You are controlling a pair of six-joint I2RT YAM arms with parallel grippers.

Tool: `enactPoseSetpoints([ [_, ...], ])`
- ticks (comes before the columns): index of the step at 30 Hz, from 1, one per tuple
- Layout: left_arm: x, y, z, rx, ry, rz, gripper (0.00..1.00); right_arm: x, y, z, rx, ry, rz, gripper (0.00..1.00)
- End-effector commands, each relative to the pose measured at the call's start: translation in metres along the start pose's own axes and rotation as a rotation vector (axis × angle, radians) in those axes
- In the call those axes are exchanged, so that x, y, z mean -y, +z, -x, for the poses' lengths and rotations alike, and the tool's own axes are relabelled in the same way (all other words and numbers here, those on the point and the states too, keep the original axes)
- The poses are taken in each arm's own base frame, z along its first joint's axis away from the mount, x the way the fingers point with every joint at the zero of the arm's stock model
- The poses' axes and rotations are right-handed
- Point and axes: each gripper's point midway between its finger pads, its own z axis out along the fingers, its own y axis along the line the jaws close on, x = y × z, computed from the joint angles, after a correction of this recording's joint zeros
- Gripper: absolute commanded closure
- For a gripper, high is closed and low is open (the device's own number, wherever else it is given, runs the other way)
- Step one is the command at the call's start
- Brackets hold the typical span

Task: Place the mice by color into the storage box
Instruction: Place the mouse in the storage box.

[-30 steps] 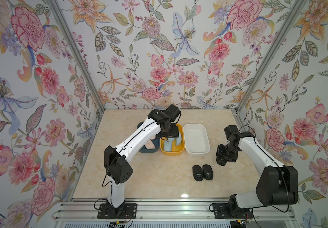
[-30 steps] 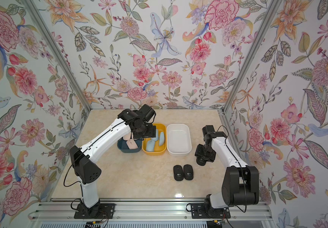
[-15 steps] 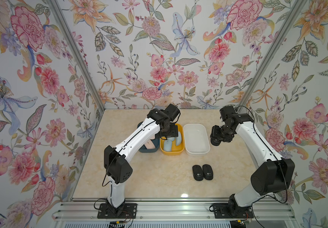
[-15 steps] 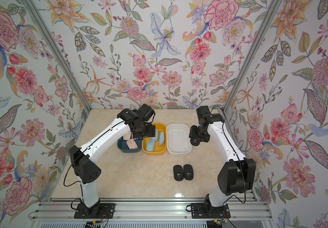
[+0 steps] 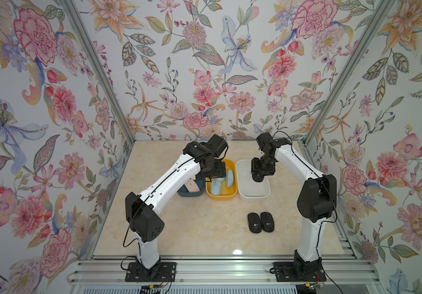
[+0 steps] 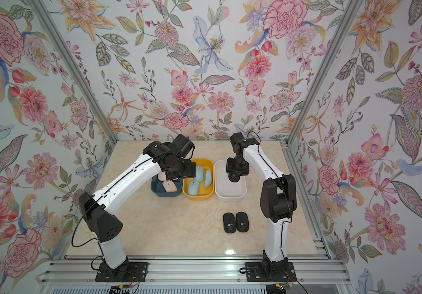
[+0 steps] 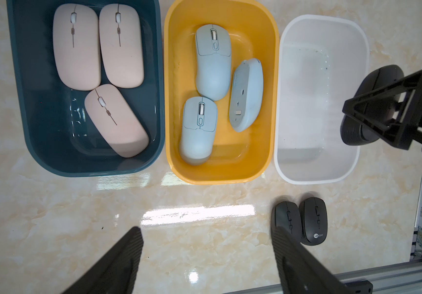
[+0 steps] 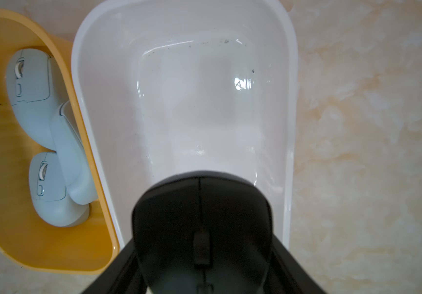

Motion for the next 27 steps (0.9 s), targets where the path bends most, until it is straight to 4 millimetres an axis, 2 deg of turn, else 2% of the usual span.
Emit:
enactPoseSetpoints([
  [1,-0.013,-0.007,0.000,0.011,-0.024,0.027,0.16,-0.004,0.007,0.012,0.005,-0.011,-0.006,0.49],
  [12,-0.019,-0.005,0.006,0.008,-0.041,0.031,0.16,-0.025,0.056,0.023,-0.049,-0.043,-0.032,0.49],
  [27,-0.033,-0.012,0.002,0.018,-0.068,0.045,0.16,-0.028,0.095,0.033,-0.088,-0.045,-0.070,0.48],
])
